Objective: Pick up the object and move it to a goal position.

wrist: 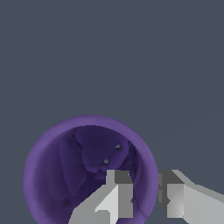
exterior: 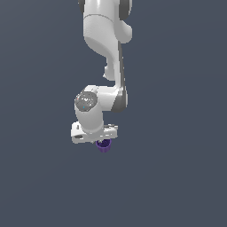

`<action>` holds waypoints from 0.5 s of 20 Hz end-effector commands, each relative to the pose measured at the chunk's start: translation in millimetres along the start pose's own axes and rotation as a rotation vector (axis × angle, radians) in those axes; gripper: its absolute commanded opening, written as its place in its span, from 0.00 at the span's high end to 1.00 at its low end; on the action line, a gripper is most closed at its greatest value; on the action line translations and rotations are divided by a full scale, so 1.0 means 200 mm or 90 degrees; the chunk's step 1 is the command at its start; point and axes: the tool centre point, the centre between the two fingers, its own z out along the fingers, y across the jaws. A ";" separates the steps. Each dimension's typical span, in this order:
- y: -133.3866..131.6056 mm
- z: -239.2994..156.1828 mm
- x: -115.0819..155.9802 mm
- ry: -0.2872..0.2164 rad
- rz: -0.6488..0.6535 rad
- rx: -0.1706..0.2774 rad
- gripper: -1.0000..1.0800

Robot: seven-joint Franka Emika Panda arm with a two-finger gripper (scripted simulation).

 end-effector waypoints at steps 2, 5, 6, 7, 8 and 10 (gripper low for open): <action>-0.03 -0.05 -0.01 0.002 0.000 0.000 1.00; -0.07 -0.11 -0.04 0.002 0.000 0.000 1.00; -0.08 -0.14 -0.05 0.002 0.000 0.000 1.00; -0.10 -0.17 -0.06 0.002 0.000 0.000 1.00; -0.12 -0.20 -0.07 0.002 0.000 0.000 1.00; -0.16 -0.26 -0.09 0.002 0.000 0.000 1.00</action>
